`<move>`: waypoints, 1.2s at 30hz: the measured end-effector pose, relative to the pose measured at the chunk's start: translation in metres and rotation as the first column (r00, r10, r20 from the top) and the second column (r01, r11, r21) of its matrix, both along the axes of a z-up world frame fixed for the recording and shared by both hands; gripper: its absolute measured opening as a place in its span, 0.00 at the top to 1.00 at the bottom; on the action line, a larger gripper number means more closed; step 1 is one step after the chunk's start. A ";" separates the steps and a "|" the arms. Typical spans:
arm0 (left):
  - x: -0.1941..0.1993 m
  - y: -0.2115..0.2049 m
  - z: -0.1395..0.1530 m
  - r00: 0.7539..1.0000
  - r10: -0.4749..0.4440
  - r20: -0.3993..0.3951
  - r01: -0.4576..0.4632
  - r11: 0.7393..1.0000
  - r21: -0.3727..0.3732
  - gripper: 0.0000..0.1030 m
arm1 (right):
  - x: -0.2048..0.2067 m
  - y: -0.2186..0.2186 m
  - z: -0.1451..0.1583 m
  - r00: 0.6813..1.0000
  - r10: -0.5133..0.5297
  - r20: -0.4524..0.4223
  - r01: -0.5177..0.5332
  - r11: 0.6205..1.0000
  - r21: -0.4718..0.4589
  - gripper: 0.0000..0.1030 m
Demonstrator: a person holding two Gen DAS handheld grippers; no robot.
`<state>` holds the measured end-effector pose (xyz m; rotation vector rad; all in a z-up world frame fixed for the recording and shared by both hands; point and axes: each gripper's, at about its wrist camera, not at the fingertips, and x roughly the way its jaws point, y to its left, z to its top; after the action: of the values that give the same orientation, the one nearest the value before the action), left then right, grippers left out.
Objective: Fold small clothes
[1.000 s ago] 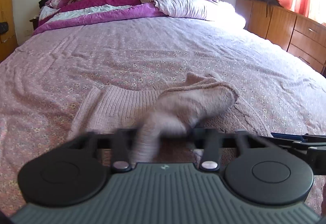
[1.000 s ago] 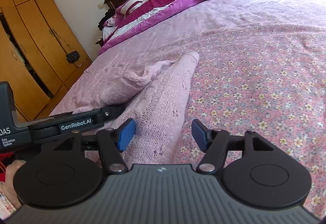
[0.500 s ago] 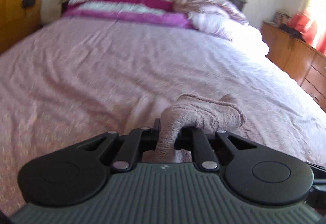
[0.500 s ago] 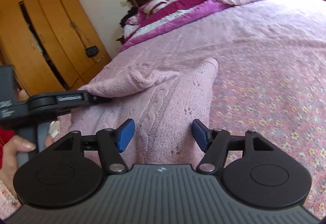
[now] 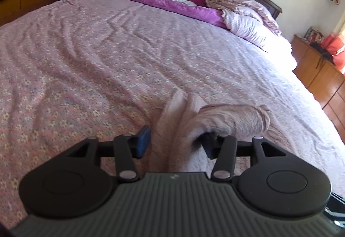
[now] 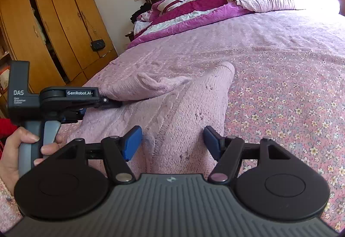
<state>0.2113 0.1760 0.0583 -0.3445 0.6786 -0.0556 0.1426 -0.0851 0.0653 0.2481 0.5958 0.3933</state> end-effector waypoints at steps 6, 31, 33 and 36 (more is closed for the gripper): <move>0.004 0.009 -0.006 0.999 0.040 -0.020 -0.040 0.999 -0.002 0.45 | 0.001 -0.001 -0.003 1.000 0.001 0.000 -0.001 1.000 -0.005 0.31; -0.029 0.012 -0.032 0.965 -0.209 -0.158 0.153 0.939 -0.308 0.25 | 0.056 -0.032 -0.042 0.964 0.028 -0.265 0.062 0.943 0.327 0.15; -0.029 0.011 -0.035 0.966 -0.205 -0.155 0.145 0.934 -0.326 0.26 | 0.061 -0.032 -0.044 0.959 0.029 -0.280 0.075 0.933 0.352 0.15; -0.031 0.011 -0.037 0.965 -0.212 -0.153 0.146 0.923 -0.357 0.39 | 0.068 -0.034 -0.048 0.954 0.039 -0.296 0.083 0.918 0.389 0.16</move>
<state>0.1805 0.1866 0.0216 -0.6284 0.8909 -0.3240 0.2108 -0.1191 0.0173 0.7158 0.8078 0.4580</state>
